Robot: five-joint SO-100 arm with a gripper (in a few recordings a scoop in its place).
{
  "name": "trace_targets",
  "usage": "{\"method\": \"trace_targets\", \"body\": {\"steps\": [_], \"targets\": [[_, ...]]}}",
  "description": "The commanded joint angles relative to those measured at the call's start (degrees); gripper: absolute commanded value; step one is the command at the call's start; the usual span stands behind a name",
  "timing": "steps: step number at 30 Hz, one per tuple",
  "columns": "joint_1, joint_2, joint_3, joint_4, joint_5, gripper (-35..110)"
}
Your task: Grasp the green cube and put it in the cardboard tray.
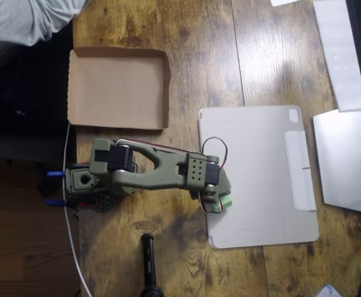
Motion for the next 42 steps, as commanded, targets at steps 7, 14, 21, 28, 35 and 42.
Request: {"method": "trace_targets", "body": {"steps": [7,14,21,28,35,42], "targets": [[1.3,-2.1,6.9,-11.4,-4.3,24],[1.9,-0.9,9.1,-13.0,-6.0,16],[2.0,2.2,8.9,-13.6,-7.9,21],[4.0,9.8,11.7,-18.3,-12.8,30],[6.6,10.8,16.6,-25.3,-15.8,29],[10.0,8.3,22.8,-35.9,-20.4,29]]}}
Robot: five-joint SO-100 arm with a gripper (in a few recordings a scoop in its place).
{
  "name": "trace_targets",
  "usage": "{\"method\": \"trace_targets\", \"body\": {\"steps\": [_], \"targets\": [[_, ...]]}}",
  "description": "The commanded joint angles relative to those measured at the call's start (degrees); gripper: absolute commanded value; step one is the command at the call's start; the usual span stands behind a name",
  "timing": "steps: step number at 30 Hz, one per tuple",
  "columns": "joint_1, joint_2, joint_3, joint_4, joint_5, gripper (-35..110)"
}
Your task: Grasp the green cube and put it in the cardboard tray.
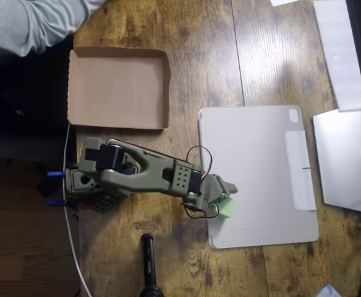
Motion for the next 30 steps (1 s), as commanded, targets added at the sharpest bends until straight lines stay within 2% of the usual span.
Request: {"method": "trace_targets", "body": {"steps": [1,7,18,25,27,30], "targets": [[2.8,1.0,3.4,-5.8,-3.1,29],[4.4,2.6,8.3,-12.9,-6.2,29],[3.2,5.7,10.7,-13.4,-5.6,9],[1.8,6.8,11.6,-13.4,-6.1,6],[1.8,7.5,11.9,-13.4,-6.0,9],[2.3,10.5,14.3,-15.1,-6.9,24]]}}
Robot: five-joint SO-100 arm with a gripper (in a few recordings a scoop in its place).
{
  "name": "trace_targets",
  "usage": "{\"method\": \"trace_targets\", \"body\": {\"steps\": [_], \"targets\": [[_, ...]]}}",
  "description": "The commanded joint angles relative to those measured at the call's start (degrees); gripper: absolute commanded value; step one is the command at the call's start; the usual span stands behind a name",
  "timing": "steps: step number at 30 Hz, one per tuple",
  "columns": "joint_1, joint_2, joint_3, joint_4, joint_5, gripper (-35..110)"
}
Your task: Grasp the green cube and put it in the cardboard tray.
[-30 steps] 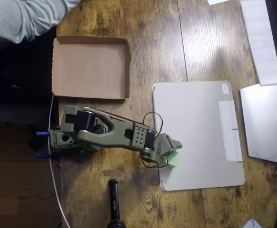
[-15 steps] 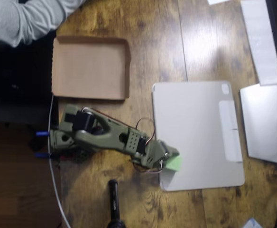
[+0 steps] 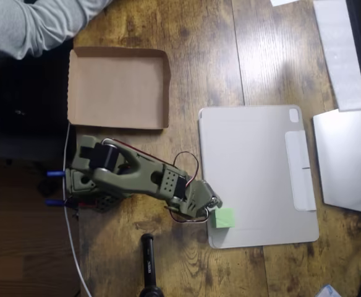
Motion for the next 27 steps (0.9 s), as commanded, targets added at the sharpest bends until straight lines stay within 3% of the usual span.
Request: {"method": "trace_targets", "body": {"steps": [1,7,14,22,27], "targets": [[0.9,4.3,2.8,-2.7,-2.0,25],[1.7,5.2,1.7,-7.8,-2.9,27],[4.4,-6.9,-10.4,-5.8,0.1,26],[7.8,-26.5,-41.1,34.5,4.7,30],[9.2,-32.3,-48.1,40.0,5.5,31]]}}
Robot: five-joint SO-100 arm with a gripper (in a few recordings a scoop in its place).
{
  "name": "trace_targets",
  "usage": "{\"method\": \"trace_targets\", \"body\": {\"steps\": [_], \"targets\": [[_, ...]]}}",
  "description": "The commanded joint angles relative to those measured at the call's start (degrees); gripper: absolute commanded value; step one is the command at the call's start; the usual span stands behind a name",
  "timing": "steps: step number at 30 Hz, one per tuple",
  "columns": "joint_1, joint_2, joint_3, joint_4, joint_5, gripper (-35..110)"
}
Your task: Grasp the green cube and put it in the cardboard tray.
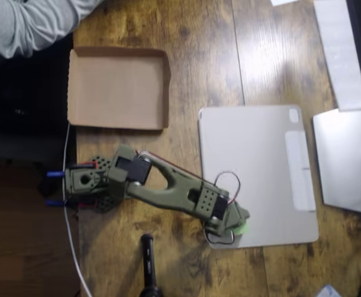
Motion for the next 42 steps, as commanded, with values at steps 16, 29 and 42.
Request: {"method": "trace_targets", "body": {"steps": [16,29,42], "targets": [[-1.5,3.2,3.6,0.7,-0.1,0],[-66.4,24.5,4.2,31.3,13.7,0],[-88.6,24.9,4.3,38.4,28.4,0]]}}
